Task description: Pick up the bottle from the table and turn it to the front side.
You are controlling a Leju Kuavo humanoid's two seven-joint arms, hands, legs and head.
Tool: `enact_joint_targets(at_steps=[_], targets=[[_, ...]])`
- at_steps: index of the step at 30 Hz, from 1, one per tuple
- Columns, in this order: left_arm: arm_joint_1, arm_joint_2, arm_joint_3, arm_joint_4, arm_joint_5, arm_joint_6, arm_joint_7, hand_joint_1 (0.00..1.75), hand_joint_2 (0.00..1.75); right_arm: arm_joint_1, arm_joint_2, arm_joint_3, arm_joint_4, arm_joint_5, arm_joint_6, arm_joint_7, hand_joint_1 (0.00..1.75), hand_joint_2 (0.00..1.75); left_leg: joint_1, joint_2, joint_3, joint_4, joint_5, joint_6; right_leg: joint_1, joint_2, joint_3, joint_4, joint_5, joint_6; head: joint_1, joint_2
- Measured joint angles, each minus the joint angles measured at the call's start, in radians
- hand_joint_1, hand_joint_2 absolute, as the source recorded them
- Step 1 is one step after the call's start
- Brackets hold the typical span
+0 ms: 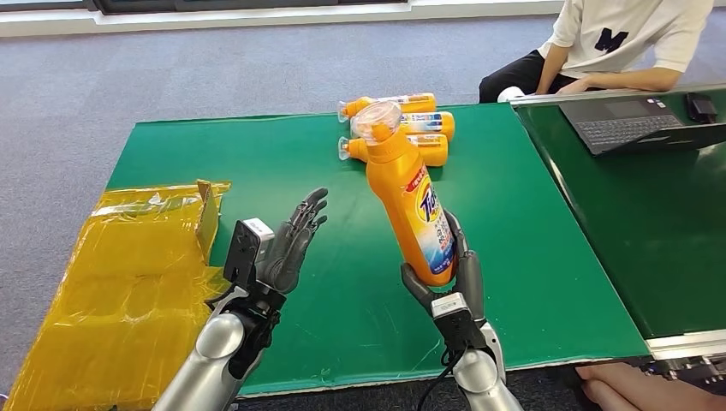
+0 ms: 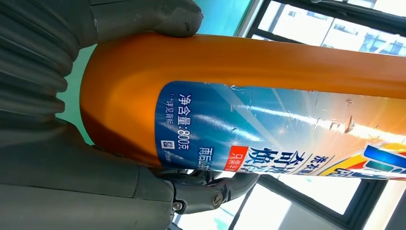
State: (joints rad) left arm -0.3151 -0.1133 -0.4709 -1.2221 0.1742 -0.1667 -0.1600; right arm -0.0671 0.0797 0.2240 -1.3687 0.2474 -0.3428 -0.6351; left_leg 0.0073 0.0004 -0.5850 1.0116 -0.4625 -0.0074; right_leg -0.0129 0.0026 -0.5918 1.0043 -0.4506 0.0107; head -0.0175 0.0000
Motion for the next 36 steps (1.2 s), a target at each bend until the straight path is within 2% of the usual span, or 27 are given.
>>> enact_joint_targets(at_steps=[8,19,29,36], targets=[[-0.03,-0.007,-0.024,0.018,-0.017,-0.016,0.044,0.0,1.75,0.0,0.009,-0.007,0.003,0.017,0.015,0.001,1.75,1.75,0.0,0.0,0.0,0.0,0.0,0.0,0.0,0.0,0.0,0.0,0.0,0.0,0.0,0.0],[-0.154,-0.043,-0.11,0.031,-0.015,-0.038,0.128,0.0,1.75,-0.021,0.022,-0.006,0.062,0.011,0.015,-0.002,1.75,1.75,0.0,0.0,0.0,0.0,0.0,0.0,0.0,-0.001,0.0,0.0,0.001,0.0,0.0,0.0],[-0.221,-0.058,-0.154,0.077,0.036,-0.031,0.145,0.0,1.75,-0.025,0.024,-0.007,0.073,0.001,0.004,0.002,1.75,1.75,0.0,0.0,0.0,0.0,0.0,0.0,0.0,0.0,0.0,0.0,0.0,0.0,0.0,0.0],[-0.268,-0.068,-0.182,0.095,0.067,-0.043,0.196,0.0,1.75,-0.024,0.024,-0.013,0.073,-0.005,-0.003,0.007,1.75,1.75,0.0,0.0,0.0,0.0,0.0,0.0,0.0,0.0,0.0,0.0,0.001,0.0,0.0,0.0]])
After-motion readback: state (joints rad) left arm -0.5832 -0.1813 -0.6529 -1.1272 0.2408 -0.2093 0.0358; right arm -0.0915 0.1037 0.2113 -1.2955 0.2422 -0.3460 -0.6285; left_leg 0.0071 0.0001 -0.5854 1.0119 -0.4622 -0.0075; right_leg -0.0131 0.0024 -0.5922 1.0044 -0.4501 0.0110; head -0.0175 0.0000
